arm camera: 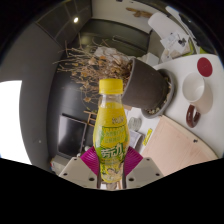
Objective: Pour water
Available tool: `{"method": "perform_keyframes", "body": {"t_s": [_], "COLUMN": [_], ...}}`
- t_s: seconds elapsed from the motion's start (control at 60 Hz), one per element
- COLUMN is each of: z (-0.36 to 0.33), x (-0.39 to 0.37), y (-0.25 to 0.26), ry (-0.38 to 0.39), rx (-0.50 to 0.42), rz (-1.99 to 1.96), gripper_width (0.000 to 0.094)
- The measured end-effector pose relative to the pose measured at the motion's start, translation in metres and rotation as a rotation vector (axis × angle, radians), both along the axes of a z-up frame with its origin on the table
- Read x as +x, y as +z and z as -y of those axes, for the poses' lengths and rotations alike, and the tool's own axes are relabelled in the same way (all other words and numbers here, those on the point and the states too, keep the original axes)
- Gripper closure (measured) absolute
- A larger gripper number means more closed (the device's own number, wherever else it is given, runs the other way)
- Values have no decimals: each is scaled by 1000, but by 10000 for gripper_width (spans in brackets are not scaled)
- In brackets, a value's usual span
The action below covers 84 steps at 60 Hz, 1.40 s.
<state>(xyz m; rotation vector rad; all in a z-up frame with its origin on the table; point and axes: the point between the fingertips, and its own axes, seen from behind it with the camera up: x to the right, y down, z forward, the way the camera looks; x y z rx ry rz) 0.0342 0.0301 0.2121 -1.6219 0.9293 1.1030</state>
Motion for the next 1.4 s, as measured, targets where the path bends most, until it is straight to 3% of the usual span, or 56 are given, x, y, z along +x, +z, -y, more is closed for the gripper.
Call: {"method": "perform_keyframes", "body": {"t_s": [0.167, 0.317, 0.683, 0.867, 1.15, 1.283, 1.4], "z": [-10, -13, -14, -1, 18, 15, 6], "x": [48, 72, 82, 91, 229, 303, 348], "y": [-29, -41, -44, -12, 87, 76, 32], "ry": [-69, -95, -69, -27, -150, -165, -100], "rx": [-52, -41, -49, -40, 72, 29, -43], "rz": [-336, -606, -736, -335, 545, 868, 1071], "gripper_width": [659, 657, 657, 657, 656, 657, 657]}}
